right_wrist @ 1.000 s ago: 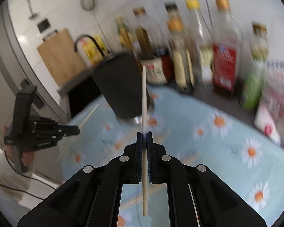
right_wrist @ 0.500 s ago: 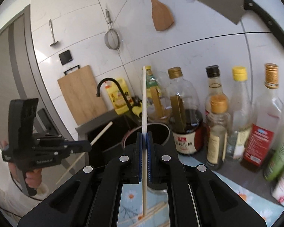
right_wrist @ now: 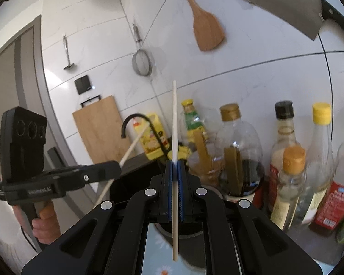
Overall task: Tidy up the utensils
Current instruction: 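Lift both held chopsticks up over the black utensil holder, then open both tools to drop the chopsticks into the holder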
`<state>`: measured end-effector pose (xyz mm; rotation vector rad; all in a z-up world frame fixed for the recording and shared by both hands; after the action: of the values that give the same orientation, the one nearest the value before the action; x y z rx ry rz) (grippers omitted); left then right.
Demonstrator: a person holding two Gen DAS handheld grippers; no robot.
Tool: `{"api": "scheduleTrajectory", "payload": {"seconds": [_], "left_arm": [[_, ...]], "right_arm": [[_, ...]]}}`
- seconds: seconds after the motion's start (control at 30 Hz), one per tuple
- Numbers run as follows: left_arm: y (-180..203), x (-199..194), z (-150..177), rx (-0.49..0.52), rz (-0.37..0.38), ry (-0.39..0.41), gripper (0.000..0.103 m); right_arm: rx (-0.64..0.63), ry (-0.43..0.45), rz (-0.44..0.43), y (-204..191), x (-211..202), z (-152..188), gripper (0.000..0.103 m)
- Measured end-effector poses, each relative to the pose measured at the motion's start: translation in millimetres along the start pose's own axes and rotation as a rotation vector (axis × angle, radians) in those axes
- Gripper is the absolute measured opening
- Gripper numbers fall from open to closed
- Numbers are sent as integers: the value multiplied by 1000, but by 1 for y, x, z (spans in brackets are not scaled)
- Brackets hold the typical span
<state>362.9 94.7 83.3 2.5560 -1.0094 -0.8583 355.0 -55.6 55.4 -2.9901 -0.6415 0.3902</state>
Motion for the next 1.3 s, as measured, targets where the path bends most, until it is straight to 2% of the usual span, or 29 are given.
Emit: {"api": "scheduleTrajectory", "payload": {"seconds": [0.2, 0.43, 0.57, 0.77, 0.93, 1.13, 1.3], "left_arm": [[-1, 29, -28, -39, 168, 104, 5], [-14, 57, -38, -80, 248, 228, 5], [-26, 79, -32, -121, 236, 228, 5], [-33, 90, -20, -129, 239, 243, 5], [-39, 97, -1, -138, 238, 213, 5], [-44, 92, 16, -129, 212, 164, 5], [-41, 76, 27, -83, 162, 147, 5]], "right_arm": [[36, 28, 25, 20, 13, -4, 5], [74, 87, 4, 37, 36, -1, 5], [55, 95, 4, 36, 50, 4, 5], [36, 79, 15, 35, 61, 19, 5], [29, 38, 12, 32, 63, 33, 5], [5, -30, 22, 28, 55, 45, 5], [-14, -70, 24, 26, 44, 53, 5]]}}
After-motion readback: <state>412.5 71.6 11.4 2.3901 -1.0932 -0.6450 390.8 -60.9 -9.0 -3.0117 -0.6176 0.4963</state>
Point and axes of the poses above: each gripper's, at about its wrist camera, not at the fingertips, and x roughly the way its jaws point, y to its right, z to its underside, the point moved 5 cm from there along x, roughly the way its jaws point, and after that the axes turned 15 degrees about -x, right-handed, at the moved point
